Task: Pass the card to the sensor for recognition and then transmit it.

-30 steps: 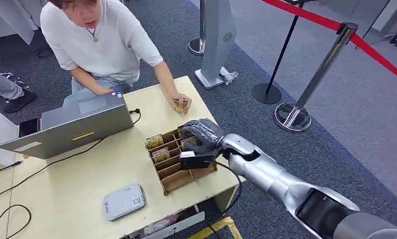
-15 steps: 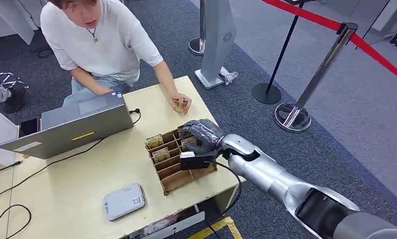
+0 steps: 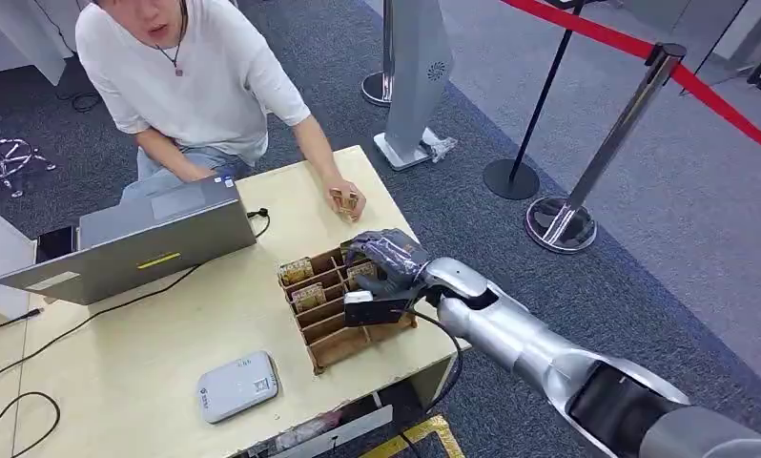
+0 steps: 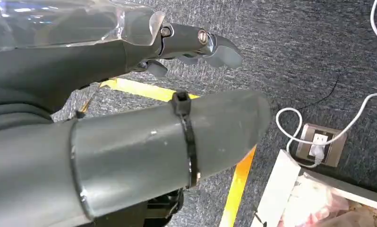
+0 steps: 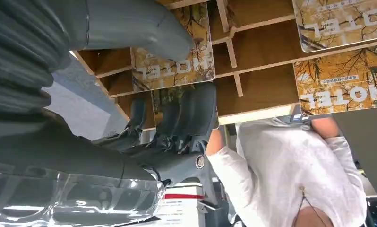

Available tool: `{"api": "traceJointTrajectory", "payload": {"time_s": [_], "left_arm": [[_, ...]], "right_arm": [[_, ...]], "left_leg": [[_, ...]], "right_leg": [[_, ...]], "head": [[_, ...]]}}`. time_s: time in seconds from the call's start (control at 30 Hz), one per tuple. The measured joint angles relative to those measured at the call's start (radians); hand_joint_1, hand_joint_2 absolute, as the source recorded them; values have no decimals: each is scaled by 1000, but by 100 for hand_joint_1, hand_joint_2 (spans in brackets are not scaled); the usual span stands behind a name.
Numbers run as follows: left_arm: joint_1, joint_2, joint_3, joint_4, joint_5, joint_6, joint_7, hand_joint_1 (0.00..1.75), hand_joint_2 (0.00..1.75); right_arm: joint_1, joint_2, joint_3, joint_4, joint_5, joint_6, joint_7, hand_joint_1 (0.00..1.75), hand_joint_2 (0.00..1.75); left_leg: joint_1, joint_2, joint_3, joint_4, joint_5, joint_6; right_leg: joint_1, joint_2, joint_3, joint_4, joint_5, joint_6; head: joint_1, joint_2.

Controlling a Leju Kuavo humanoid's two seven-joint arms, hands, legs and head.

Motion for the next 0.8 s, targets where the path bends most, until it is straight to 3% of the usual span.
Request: {"api": "traceJointTrajectory", "payload": {"time_s": [0.47,0.53,0.57,0.67,0.73,0.8], "left_arm": [[0,0,0,0,0,0,0,0,0],[0,0,0,0,0,0,-1,0,0],[0,0,0,0,0,0,-1,0,0],[0,0,0,0,0,0,-2,0,0],[0,0,0,0,0,-1,-2,0,0],[0,0,0,0,0,-2,-3,0,0]], "right_arm": [[15,0,0,0,-1,0,9,93,175],[17,0,0,0,-1,0,10,103,175],[17,0,0,0,-1,0,10,124,175],[17,0,0,-1,-1,-1,10,161,175],[17,0,0,-1,-2,-1,9,175,175],[17,0,0,-2,-2,-1,9,175,175]], "left_leg": [[0,0,0,0,0,0],[0,0,0,0,0,0],[0,0,0,0,0,0],[0,0,0,0,0,0],[0,0,0,0,0,0],[0,0,0,0,0,0]], "right_leg": [[0,0,0,0,0,0],[0,0,0,0,0,0],[0,0,0,0,0,0],[0,0,0,0,0,0],[0,0,0,0,0,0],[0,0,0,0,0,0]], "head": [[0,0],[0,0],[0,0],[0,0],[0,0],[0,0]]}}
